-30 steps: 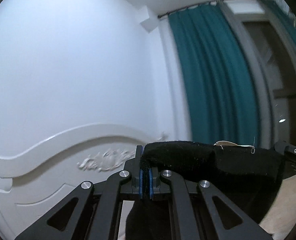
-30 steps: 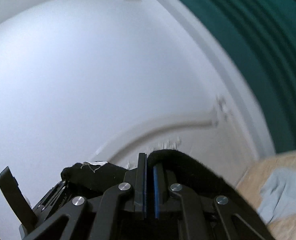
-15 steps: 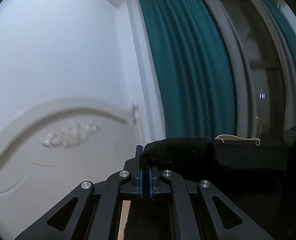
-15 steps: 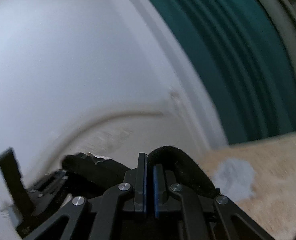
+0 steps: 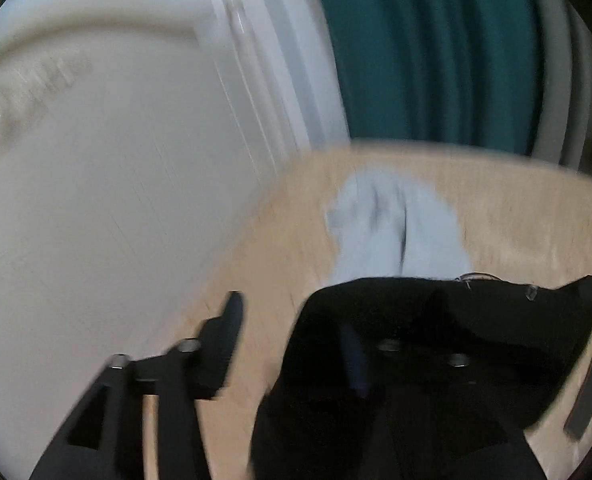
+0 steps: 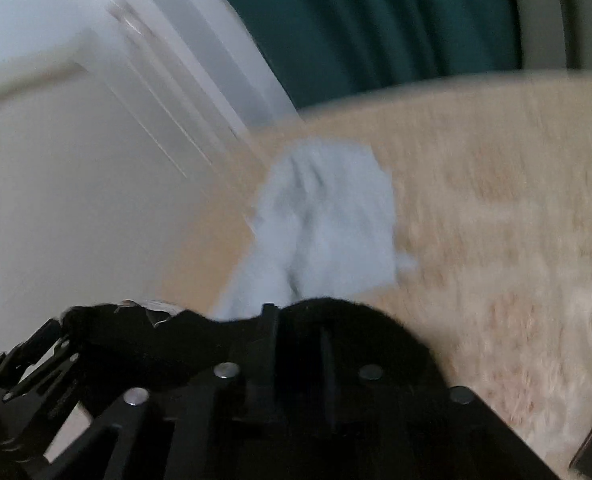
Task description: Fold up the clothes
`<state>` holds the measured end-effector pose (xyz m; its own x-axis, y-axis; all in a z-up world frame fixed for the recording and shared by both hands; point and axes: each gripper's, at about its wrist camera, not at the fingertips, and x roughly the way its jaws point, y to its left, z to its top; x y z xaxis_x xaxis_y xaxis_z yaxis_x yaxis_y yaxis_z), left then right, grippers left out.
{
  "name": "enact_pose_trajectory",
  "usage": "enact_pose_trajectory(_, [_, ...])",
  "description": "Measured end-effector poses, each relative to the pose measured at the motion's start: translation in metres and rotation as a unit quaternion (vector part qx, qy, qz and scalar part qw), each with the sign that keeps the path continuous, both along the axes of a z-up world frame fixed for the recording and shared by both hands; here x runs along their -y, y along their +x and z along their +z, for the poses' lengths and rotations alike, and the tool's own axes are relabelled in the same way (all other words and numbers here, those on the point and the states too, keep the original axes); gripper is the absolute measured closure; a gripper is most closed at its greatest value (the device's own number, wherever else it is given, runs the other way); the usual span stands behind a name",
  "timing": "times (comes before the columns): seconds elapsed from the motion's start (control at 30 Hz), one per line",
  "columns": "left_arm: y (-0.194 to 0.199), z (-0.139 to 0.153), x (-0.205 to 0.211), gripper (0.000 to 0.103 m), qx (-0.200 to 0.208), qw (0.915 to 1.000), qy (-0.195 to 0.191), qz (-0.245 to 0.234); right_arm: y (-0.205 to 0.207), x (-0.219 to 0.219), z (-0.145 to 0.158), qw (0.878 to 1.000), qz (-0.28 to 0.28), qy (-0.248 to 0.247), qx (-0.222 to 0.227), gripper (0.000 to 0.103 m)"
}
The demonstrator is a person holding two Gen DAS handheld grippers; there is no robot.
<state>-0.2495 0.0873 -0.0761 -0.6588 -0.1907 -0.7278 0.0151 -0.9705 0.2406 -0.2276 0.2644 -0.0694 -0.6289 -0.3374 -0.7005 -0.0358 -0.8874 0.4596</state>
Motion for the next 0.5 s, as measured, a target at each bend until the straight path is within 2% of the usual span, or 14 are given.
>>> enact_pose_trajectory(0.07, [-0.004,-0.027,0.019,0.046,0.039,0.9986,0.037,-0.002,0.004,0.0,-0.032,1.0,0.013,-0.001,0.022,0.075])
enact_pose_trajectory(0.1, [0.001,-0.041,0.031,0.039,0.059,0.9961,0.065,-0.003,0.007,-0.001,-0.048,0.999,0.02,-0.001,0.033,0.058])
enact_pose_trajectory(0.13, [0.009,-0.054,0.043,0.037,0.078,0.9927,0.092,-0.001,0.017,-0.001,-0.063,0.999,0.028,0.004,0.04,0.05])
enact_pose_trajectory(0.17, [0.023,-0.064,0.051,0.037,0.089,0.9898,0.111,0.002,0.03,-0.005,-0.073,0.999,0.032,0.008,0.043,0.051])
enact_pose_trajectory(0.23, [0.051,-0.077,0.071,0.037,0.094,0.988,0.121,0.017,0.059,-0.019,-0.096,0.998,0.029,0.011,0.059,0.052])
enact_pose_trajectory(0.37, [0.096,-0.095,0.099,0.037,0.104,0.9887,0.104,0.029,0.107,-0.07,-0.128,0.994,-0.013,0.04,0.102,0.051])
enact_pose_trajectory(0.4, [0.106,-0.097,0.1,0.037,0.105,0.9889,0.101,0.028,0.117,-0.085,-0.134,0.992,-0.027,0.051,0.112,0.056])
enact_pose_trajectory(0.47, [0.122,-0.099,0.102,0.037,0.104,0.9891,0.1,0.03,0.125,-0.116,-0.145,0.988,-0.054,0.051,0.134,0.076])
enact_pose_trajectory(0.5, [0.128,-0.101,0.102,0.037,0.104,0.9889,0.102,0.031,0.124,-0.129,-0.152,0.985,-0.073,0.053,0.144,0.097])
